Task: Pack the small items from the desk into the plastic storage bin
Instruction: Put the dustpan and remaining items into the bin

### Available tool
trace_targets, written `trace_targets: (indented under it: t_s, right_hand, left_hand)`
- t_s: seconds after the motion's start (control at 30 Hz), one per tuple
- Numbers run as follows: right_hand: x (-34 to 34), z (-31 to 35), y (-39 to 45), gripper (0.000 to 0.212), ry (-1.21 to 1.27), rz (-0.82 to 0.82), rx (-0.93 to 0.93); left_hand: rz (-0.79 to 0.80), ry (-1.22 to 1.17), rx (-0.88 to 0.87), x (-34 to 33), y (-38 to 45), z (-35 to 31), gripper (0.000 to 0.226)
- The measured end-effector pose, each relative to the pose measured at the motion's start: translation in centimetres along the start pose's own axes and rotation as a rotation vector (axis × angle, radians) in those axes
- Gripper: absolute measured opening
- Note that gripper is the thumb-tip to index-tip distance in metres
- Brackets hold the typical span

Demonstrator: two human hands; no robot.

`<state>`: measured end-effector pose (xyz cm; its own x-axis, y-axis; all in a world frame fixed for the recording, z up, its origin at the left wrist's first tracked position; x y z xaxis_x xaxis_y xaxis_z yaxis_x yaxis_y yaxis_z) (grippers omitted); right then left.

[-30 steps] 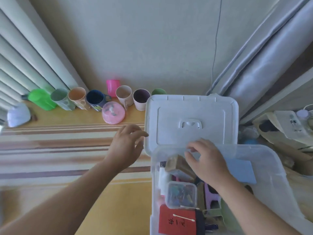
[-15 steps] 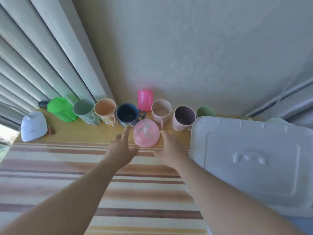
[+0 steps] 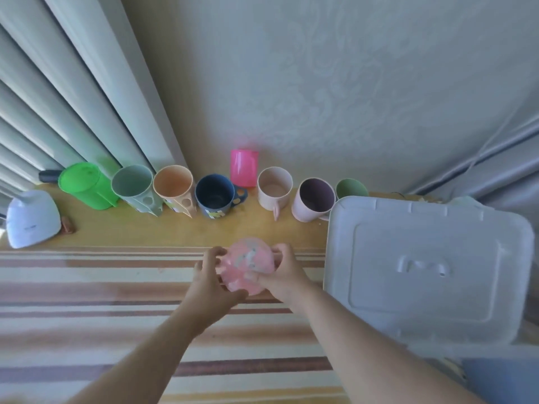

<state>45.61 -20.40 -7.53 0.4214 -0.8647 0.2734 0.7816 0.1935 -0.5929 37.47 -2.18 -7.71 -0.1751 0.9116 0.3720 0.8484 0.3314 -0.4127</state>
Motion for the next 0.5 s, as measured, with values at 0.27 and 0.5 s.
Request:
trace_targets:
  t_s: [0.27,0.5]
  right_hand:
    - [4.2,4.0,-10.9,0.095,-0.13,0.054,0.224]
    - [20.0,4.5,-24.6,0.111,-0.241,-0.134,0.531]
  left_hand:
    - [-0.127,0.061,-0.224,0.1,-11.0,-4.7,0.12]
    - [-0.015,0.047,-0.679,-7.5,-20.4,-17.7,0.104]
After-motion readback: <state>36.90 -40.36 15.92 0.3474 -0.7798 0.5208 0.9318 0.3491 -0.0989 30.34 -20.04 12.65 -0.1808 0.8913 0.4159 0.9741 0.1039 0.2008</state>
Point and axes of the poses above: each hand's wrist, its own y-axis towards the middle knuckle, its own x-axis out of the back of the hand, z = x × y, the point moved 3 cm from there along y, towards the middle knuckle, and after that the axes turned 7 degrees about -z, right-handed, at the moved point
